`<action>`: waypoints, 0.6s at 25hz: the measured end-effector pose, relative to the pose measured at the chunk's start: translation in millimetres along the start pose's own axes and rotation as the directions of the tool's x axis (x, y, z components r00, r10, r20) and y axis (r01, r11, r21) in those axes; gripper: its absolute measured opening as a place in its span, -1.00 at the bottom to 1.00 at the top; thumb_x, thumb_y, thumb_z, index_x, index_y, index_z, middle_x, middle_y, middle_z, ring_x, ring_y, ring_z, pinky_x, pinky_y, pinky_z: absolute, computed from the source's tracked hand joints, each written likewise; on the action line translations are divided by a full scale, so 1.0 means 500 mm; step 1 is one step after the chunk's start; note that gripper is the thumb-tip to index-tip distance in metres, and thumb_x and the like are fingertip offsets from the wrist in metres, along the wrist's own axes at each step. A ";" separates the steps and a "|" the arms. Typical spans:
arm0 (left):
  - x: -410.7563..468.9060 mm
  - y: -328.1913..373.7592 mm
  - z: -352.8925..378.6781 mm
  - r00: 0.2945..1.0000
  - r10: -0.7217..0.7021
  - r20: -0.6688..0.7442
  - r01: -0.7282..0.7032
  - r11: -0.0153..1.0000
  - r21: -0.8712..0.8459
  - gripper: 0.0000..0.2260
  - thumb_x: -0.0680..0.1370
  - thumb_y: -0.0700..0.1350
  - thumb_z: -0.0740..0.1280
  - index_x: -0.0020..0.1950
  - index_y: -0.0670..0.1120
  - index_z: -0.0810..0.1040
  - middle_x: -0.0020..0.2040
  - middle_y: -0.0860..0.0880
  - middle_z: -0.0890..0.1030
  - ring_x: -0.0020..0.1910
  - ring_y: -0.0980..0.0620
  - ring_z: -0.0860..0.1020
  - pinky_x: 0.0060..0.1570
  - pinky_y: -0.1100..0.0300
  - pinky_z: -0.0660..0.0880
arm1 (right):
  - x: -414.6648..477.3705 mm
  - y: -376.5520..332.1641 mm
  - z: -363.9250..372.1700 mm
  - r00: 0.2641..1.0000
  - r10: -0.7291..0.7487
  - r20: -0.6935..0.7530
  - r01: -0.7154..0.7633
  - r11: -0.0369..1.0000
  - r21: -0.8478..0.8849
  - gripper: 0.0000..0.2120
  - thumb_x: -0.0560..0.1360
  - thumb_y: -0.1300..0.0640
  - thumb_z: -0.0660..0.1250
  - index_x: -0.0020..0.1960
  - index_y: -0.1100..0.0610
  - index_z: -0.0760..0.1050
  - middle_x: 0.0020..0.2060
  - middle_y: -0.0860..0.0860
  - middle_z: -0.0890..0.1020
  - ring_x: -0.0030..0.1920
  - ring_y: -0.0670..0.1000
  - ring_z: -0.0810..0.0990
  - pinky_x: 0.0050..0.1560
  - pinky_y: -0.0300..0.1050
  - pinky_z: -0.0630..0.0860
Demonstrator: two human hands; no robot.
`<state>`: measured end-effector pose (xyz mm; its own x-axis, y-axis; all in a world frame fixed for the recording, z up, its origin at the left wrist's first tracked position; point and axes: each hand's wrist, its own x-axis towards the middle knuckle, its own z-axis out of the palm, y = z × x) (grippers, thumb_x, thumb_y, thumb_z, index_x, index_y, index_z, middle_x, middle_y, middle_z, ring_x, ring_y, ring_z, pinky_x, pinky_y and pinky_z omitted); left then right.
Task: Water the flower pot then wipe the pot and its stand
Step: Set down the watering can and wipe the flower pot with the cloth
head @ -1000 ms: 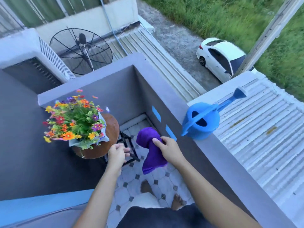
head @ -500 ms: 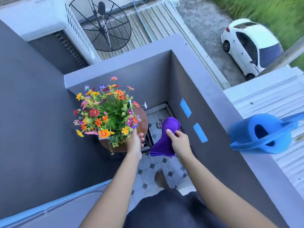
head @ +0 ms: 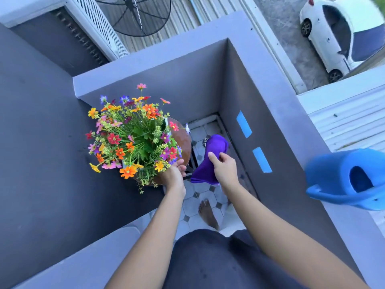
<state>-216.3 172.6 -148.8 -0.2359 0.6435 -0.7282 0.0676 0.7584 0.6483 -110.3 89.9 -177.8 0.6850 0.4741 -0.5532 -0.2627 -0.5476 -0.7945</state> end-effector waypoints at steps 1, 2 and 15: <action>0.004 0.004 0.010 1.000 -0.026 -0.008 0.025 0.999 -0.042 -0.66 0.50 -0.35 0.02 -0.26 -0.19 0.56 -0.35 -0.08 0.56 -0.46 0.05 0.41 -0.42 0.23 0.30 | 0.005 -0.004 0.006 1.000 -0.008 0.011 0.008 1.000 -0.006 -0.50 0.54 -0.02 0.39 -0.35 0.03 0.10 -0.40 -0.01 0.16 -0.35 0.01 0.15 -0.29 -0.04 0.12; 0.007 0.008 0.019 0.999 -0.045 -0.022 0.043 0.996 -0.079 -0.65 0.50 -0.36 0.00 -0.26 -0.22 0.56 -0.37 -0.09 0.52 -0.49 0.06 0.37 -0.45 0.24 0.25 | 0.011 -0.009 0.011 0.999 -0.018 0.026 0.018 1.000 -0.012 -0.49 0.54 -0.01 0.39 -0.35 0.03 0.10 -0.40 -0.01 0.16 -0.36 0.00 0.15 -0.29 -0.04 0.12; 0.009 0.049 -0.035 0.968 0.086 -0.236 -0.088 0.996 0.000 -0.74 0.53 -0.29 0.09 -0.32 -0.12 0.42 -0.37 -0.11 0.48 -0.40 -0.06 0.35 -0.39 0.19 0.22 | 0.025 -0.049 0.052 0.936 -0.233 0.263 0.262 0.962 -0.080 -0.56 0.64 0.14 0.28 -0.31 0.02 0.13 -0.34 -0.09 0.24 -0.33 -0.07 0.24 -0.29 -0.19 0.18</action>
<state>-232.9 192.1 -132.4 -0.4513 0.6634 -0.5969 0.0879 0.6986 0.7101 -112.9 127.1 -172.0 0.5239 0.7526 -0.3989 -0.0192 -0.4577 -0.8889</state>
